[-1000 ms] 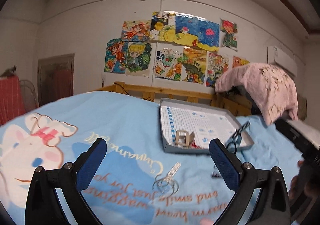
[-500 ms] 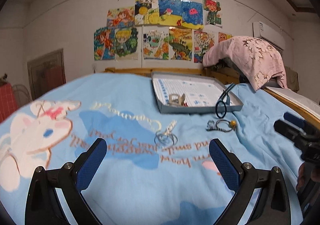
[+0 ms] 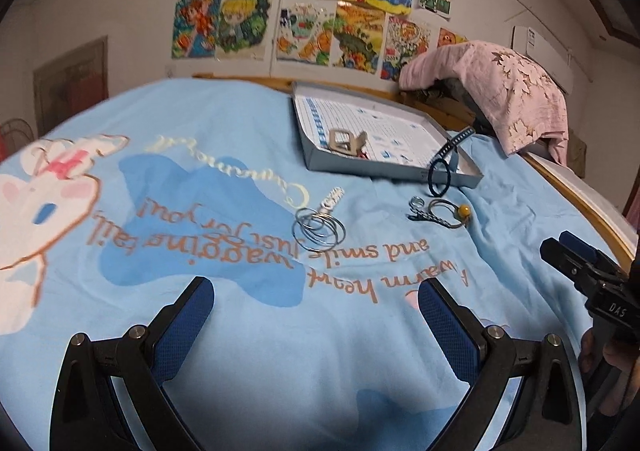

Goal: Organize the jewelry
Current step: 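Withdraw both tools toward the silver key rings and the braided cord, then grasp the silver key rings with the left tool while the right tool grasps the braided cord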

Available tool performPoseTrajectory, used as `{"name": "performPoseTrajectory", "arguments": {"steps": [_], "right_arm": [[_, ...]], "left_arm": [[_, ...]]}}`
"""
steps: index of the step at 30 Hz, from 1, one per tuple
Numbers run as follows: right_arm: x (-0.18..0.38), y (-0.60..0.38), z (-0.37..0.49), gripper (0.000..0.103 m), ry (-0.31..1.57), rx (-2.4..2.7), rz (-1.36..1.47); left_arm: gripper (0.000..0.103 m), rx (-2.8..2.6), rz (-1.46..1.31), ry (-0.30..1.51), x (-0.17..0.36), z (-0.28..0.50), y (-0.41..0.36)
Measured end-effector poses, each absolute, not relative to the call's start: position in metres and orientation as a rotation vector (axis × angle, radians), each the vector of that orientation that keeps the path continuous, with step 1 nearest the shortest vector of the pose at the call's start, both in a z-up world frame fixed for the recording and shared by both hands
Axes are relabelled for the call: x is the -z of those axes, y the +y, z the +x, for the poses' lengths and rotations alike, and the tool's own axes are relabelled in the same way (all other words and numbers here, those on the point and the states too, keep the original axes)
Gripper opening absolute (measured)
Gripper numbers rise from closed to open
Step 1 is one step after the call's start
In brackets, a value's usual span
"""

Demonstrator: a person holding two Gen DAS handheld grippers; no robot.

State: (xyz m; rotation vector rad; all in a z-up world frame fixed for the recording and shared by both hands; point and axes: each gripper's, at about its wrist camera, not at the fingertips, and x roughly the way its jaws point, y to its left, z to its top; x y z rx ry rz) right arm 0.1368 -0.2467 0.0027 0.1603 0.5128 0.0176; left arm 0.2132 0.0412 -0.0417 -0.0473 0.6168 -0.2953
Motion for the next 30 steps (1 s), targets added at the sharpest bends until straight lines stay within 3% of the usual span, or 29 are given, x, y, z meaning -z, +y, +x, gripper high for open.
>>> {"name": "performPoseTrajectory", "arguments": {"steps": [4, 7, 8, 11, 16, 19, 21, 30], "right_arm": [[0.001, -0.251, 0.143, 0.102, 0.531, 0.017, 0.117], [0.003, -0.258, 0.152, 0.101, 0.548, -0.002, 0.126], [0.002, -0.259, 0.156, 0.099, 0.551, -0.016, 0.115], [0.003, -0.259, 0.169, 0.076, 0.538, -0.048, 0.097], [0.015, -0.252, 0.199, 0.066, 0.579, -0.133, 0.098], [0.023, -0.247, 0.215, 0.054, 0.607, -0.171, 0.085], [0.027, -0.24, 0.226, 0.049, 0.621, -0.195, 0.051], [0.033, -0.212, 0.273, 0.048, 0.622, -0.281, -0.086]], "left_arm": [[0.084, 0.315, -0.036, 0.636, 0.046, 0.232, 0.036], [0.078, 0.327, -0.024, 0.637, 0.048, 0.245, 0.03], [0.077, 0.329, -0.021, 0.637, 0.048, 0.248, 0.03], [0.069, 0.338, -0.02, 0.645, 0.051, 0.263, 0.027], [0.053, 0.334, -0.041, 0.684, 0.061, 0.288, 0.026], [0.046, 0.336, -0.079, 0.714, 0.071, 0.299, 0.031], [0.046, 0.34, -0.099, 0.726, 0.076, 0.304, 0.033], [0.046, 0.356, -0.058, 0.77, 0.089, 0.317, 0.019]]}}
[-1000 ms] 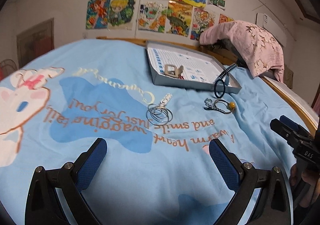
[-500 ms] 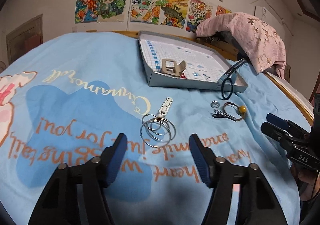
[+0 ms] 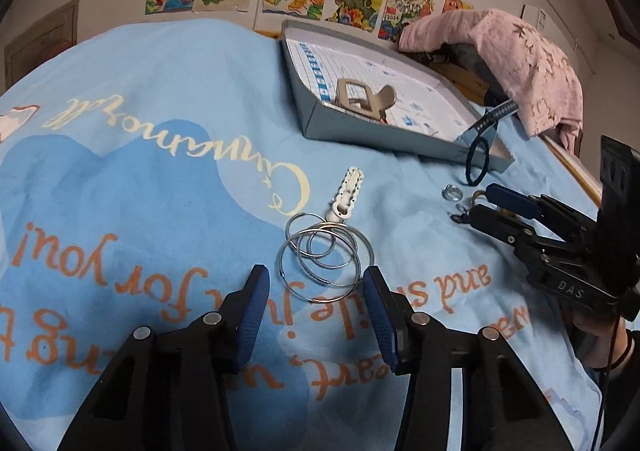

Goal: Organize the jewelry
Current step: 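Grasp the silver key rings with the left tool while the right tool grasps the braided cord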

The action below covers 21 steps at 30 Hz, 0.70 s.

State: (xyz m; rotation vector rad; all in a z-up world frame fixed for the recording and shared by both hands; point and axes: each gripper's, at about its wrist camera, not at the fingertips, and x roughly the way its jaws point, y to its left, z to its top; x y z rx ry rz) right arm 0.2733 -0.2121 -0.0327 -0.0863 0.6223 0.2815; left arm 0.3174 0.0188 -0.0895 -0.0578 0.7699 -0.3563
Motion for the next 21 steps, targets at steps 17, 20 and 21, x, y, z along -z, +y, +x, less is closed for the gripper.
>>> {"name": "performPoseTrajectory", "arguments": {"steps": [17, 20, 21], "right_arm": [[0.05, -0.216, 0.271, 0.026, 0.72, -0.339, -0.029], [0.052, -0.219, 0.27, 0.023, 0.734, -0.352, -0.001], [0.053, -0.22, 0.271, 0.023, 0.738, -0.354, 0.007]], "left_arm": [[0.005, 0.364, -0.127, 0.78, 0.099, 0.316, 0.03], [0.005, 0.367, -0.125, 0.776, 0.099, 0.315, 0.029], [0.005, 0.367, -0.126, 0.775, 0.099, 0.315, 0.029]]}}
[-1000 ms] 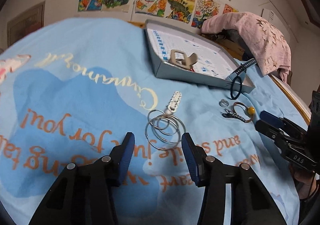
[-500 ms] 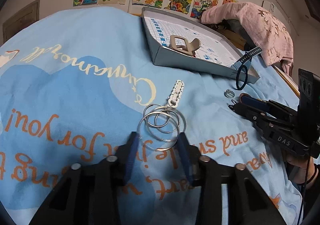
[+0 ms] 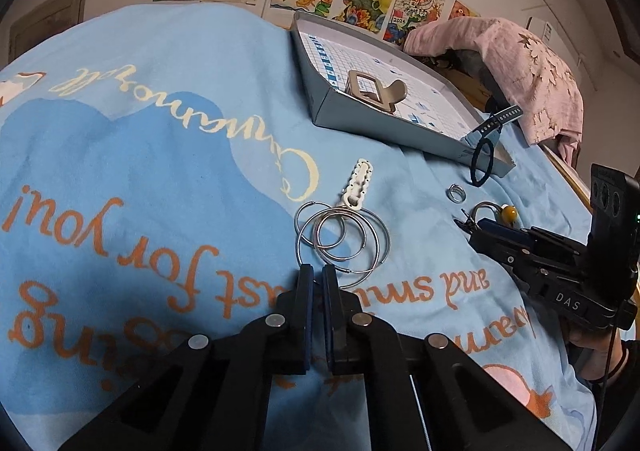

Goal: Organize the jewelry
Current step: 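Grasp the silver key rings with the left tool while the right tool grasps the braided cord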

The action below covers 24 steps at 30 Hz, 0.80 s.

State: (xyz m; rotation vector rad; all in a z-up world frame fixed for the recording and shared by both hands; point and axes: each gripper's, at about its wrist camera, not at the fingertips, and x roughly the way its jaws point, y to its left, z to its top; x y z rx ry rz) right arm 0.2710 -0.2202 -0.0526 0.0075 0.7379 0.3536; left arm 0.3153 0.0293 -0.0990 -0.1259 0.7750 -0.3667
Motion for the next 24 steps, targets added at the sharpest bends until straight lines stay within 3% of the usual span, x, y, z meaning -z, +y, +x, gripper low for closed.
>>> {"name": "performPoseTrajectory", "arguments": {"steps": [6, 8, 11, 12, 18, 24], "right_arm": [[0.055, -0.222, 0.271, 0.024, 0.744, -0.346, 0.025], [0.055, -0.223, 0.271, 0.024, 0.748, -0.352, 0.035], [0.056, -0.224, 0.272, 0.024, 0.755, -0.361, 0.047], [0.057, -0.224, 0.272, 0.024, 0.757, -0.362, 0.049], [0.059, -0.223, 0.274, 0.024, 0.765, -0.362, 0.054], [0.061, -0.217, 0.275, 0.024, 0.774, -0.349, 0.038]], "left_arm": [[0.009, 0.372, -0.148, 0.775, 0.099, 0.315, 0.034], [0.024, 0.405, -0.162, 0.766, 0.098, 0.313, 0.035], [0.059, 0.439, -0.135, 0.731, 0.093, 0.307, 0.028], [0.065, 0.437, -0.111, 0.723, 0.091, 0.305, 0.023], [0.065, 0.381, -0.007, 0.764, 0.094, 0.319, 0.005], [0.043, 0.339, 0.025, 0.776, 0.097, 0.326, 0.002]]}}
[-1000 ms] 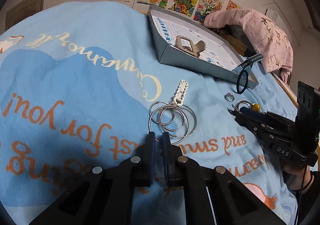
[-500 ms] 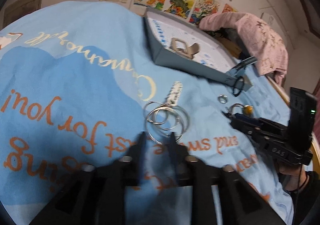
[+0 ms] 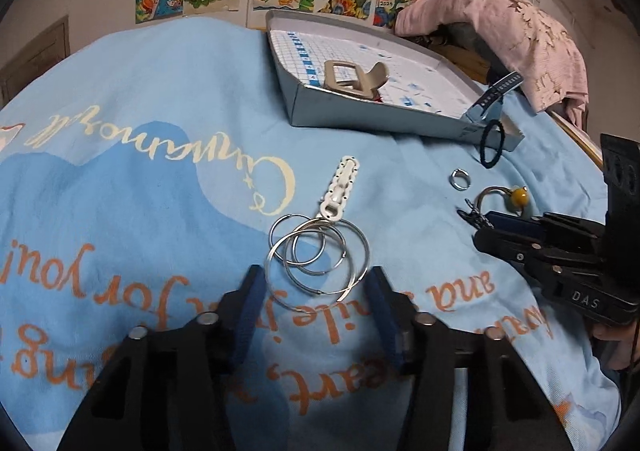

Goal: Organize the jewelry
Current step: 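Grasp the silver key rings with the left tool while the right tool grasps the braided cord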

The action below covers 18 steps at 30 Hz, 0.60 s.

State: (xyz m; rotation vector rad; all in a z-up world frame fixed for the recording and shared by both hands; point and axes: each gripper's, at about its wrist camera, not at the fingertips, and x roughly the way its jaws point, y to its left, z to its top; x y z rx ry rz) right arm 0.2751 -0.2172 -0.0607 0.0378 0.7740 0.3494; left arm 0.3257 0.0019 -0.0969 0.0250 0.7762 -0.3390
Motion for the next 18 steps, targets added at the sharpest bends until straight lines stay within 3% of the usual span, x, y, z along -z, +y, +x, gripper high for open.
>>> {"name": "performPoseTrajectory", "arguments": {"steps": [8, 13, 18], "right_arm": [[0.062, -0.209, 0.274, 0.024, 0.777, -0.339, 0.022], [0.062, -0.208, 0.268, 0.011, 0.767, -0.354, 0.035], [0.059, -0.212, 0.26, 0.011, 0.749, -0.391, 0.062]], "left_arm": [[0.041, 0.352, 0.03, 0.758, 0.098, 0.314, 0.003], [0.041, 0.375, 0.027, 0.754, 0.09, 0.302, 0.004], [0.041, 0.374, 0.032, 0.741, 0.079, 0.29, 0.005]]}}
